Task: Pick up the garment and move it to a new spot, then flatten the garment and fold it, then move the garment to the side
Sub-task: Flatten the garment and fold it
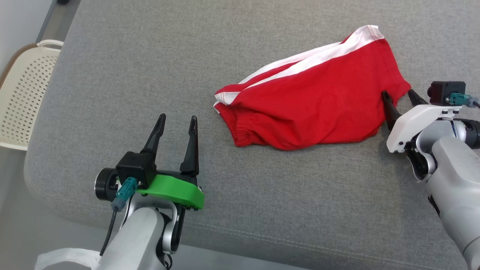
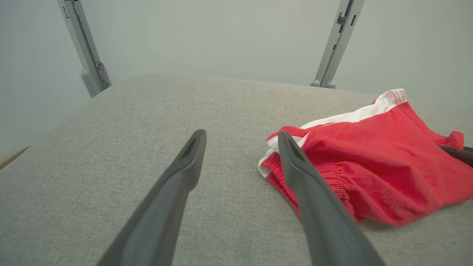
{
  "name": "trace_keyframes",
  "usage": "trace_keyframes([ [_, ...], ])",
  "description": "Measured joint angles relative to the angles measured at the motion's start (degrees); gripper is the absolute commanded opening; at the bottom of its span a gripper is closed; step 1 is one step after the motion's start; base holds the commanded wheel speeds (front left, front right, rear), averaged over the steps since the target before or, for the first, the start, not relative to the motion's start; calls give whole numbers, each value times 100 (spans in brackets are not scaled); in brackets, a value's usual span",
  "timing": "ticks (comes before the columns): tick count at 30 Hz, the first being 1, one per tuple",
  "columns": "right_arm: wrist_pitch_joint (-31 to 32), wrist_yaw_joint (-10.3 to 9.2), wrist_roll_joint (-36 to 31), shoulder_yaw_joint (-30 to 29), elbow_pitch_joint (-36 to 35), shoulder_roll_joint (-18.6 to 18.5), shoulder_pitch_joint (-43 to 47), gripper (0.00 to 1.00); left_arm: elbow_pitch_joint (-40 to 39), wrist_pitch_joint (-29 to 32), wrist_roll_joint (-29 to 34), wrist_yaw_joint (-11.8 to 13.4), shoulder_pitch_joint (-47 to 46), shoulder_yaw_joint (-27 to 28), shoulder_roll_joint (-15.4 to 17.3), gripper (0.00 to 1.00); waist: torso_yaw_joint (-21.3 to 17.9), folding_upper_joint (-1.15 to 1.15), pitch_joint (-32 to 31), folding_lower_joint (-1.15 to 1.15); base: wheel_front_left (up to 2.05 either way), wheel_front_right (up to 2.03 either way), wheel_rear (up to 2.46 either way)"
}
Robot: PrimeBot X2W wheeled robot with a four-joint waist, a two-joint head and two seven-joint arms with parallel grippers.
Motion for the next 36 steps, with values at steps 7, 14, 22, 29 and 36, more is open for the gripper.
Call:
trace_keyframes([
  [7, -7, -15, 720, 253, -15, 99, -153, 0, 44, -1, 157, -91, -88, 141, -103, 100, 99, 0, 190, 0, 0, 0, 0],
  [14, -254, -3, 1189, 580, -272, 211, -31, 0, 69, -2, 253, -142, -83, 269, -142, 100, -16, 0, 150, 0, 0, 0, 0],
  [22, -804, -2, 1644, 572, -996, 252, 497, 0, 93, -3, 334, -213, 17, 406, -158, 100, -244, 0, 23, 0, 0, 0, 0],
  [29, -866, -2, 1445, -304, -2251, 403, 1584, 0, 118, -10, 353, -233, 143, 470, -111, 100, -526, 0, -149, 0, 0, 0, 0],
  [36, -865, -2, 946, -1133, -3045, 970, 3064, 0, 83, 32, 349, -181, 365, 513, 48, 100, -843, 0, -427, 0, 0, 0, 0],
])
